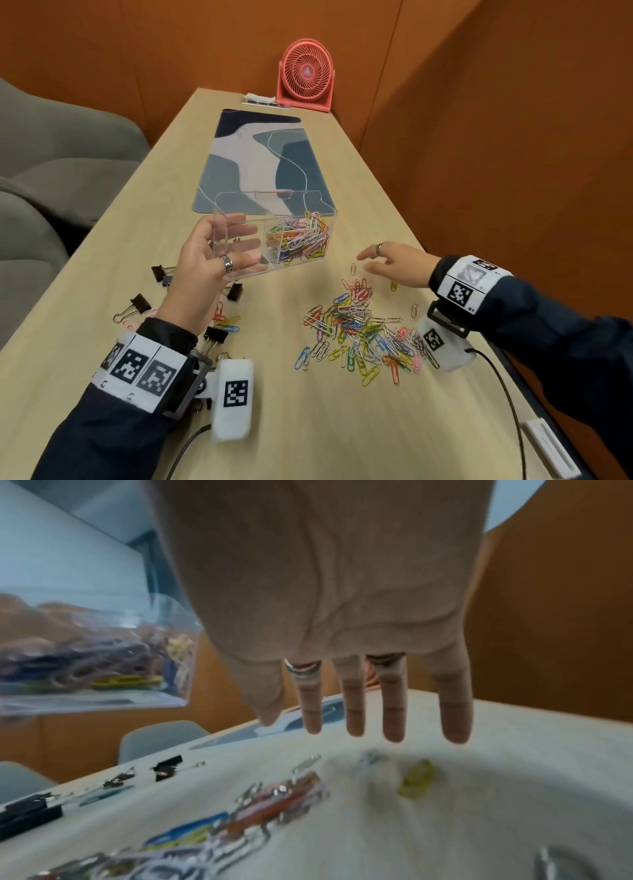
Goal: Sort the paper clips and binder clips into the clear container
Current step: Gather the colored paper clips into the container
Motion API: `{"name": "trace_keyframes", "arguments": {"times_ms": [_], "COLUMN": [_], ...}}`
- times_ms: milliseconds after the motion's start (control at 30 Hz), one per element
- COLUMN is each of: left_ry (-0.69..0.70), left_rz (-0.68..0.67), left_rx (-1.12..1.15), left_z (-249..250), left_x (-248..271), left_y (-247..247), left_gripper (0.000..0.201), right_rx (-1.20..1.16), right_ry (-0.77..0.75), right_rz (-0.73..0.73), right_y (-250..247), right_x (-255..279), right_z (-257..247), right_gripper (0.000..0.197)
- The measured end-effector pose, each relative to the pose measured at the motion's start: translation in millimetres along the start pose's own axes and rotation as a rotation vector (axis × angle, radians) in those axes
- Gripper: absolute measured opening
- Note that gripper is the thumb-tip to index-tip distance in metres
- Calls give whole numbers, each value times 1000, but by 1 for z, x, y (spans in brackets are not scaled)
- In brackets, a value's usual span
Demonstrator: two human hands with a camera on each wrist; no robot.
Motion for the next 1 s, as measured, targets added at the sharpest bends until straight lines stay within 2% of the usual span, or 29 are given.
{"name": "trace_keyframes", "arguments": {"times_ms": [100, 300, 467, 533, 667, 800, 1000], "left_ry": [0, 0, -4, -8, -13, -14, -16], "left_rz": [-6, -2, -12, -14, -21, -23, -23], "left_rx": [-12, -21, -29, -36, -37, -35, -25], "left_z": [0, -1, -3, -3, -4, -3, -3], "left_x": [0, -1, -1, -1, 0, 0, 1], "left_y": [1, -2, 0, 0, 2, 2, 3], "left_gripper": [44, 45, 44, 45, 46, 47, 47], "right_rx": [-49, -162, -61, -41, -100, -265, -254], "right_ry": [37, -100, -115, -134, -127, -80, -66], "right_rz": [-83, -161, -222, -203, -187, -172, -78], "right_y": [21, 42, 53, 55, 57, 56, 45], "right_x": [-13, -4, 15, 19, 20, 19, 14], "right_z": [6, -32, -42, -46, -47, -43, -41], "right_gripper": [40, 35, 55, 56, 37, 23, 19]}}
Point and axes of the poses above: each hand's wrist, its own x-axis away from the middle knuckle, its own y-axis out of the palm, z = x × y, the point moved 10 cm from there along -x, towards the middle knuckle, and after that the axes turned 2 degrees about -x, right-handed, at the moved point
